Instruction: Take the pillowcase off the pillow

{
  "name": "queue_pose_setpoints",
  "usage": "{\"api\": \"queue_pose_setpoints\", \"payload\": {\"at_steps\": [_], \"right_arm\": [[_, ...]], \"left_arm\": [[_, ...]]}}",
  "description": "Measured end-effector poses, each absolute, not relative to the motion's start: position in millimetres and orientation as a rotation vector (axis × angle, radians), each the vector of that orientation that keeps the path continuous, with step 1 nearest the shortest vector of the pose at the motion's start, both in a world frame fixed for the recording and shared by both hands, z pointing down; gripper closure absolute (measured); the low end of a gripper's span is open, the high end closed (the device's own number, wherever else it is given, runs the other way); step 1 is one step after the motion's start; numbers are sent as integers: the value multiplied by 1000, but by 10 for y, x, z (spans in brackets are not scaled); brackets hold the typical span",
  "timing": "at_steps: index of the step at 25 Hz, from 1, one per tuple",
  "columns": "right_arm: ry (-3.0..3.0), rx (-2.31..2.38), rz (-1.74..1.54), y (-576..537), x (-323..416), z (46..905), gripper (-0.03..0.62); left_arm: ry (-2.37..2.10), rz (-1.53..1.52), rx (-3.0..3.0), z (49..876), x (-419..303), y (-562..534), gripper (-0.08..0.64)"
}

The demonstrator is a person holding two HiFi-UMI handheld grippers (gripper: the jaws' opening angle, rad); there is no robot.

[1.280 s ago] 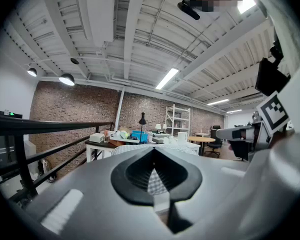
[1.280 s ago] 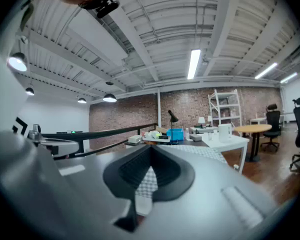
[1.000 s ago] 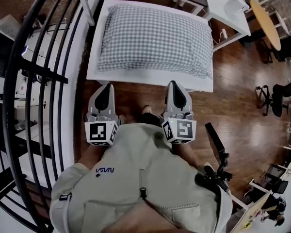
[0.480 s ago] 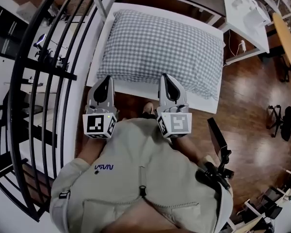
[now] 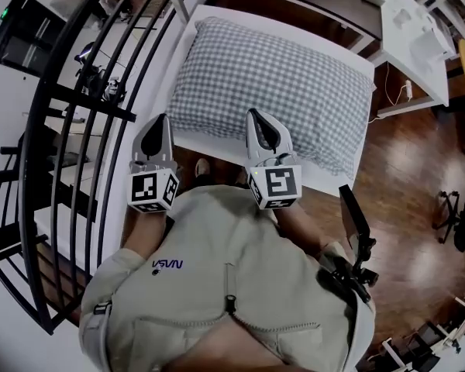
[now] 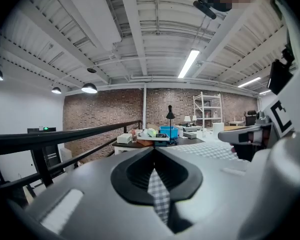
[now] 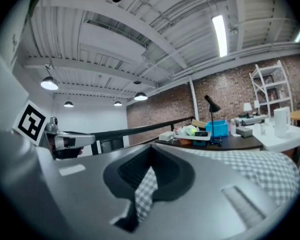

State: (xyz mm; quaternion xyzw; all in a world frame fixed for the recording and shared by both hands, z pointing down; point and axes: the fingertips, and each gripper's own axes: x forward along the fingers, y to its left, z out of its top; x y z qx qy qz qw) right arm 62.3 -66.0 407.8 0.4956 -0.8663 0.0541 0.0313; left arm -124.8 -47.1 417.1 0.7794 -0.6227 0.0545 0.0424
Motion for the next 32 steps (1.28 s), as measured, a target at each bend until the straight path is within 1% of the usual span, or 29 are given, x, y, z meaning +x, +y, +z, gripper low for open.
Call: {"api": "queue_pose_setpoints", "payload": {"at_steps": [10, 12, 14, 17, 19, 22, 25, 26, 28, 32], "right_arm": [[-2561, 1337, 141, -890, 10, 4295, 582], [-2536, 1284, 139, -947, -170, 4370, 530], [-2501, 1224, 144, -1000, -358, 4499, 497], [-2416, 1131, 146, -1076, -597, 4769, 462], [-2338, 1078, 147, -1114, -668, 4981, 449], [-2224, 1039, 152, -1160, -742, 5300, 449], [-2084, 1018, 153, -1207, -712, 5677, 449], [-2032, 1020, 146, -1215, -655, 5787, 461], [-1975, 1045, 144, -1211, -528, 5890, 588], [-2012, 1120, 219, -1136, -360, 5745, 589]], "left_arm": [[-1779, 227, 2404, 4430, -1508, -908, 557], [-1748, 241, 2392, 4539, -1590, -952, 555], [-1719, 259, 2377, 4658, -1679, -989, 555], [-1688, 271, 2366, 4786, -1791, -1054, 555], [-1656, 261, 2363, 4865, -1809, -1098, 539], [-1590, 269, 2354, 5037, -1877, -1138, 484], [-1523, 316, 2340, 5254, -1924, -1171, 455], [-1505, 324, 2335, 5306, -1921, -1181, 448], [-1481, 325, 2331, 5360, -1913, -1208, 446], [-1465, 328, 2322, 5422, -1929, -1297, 446]]}}
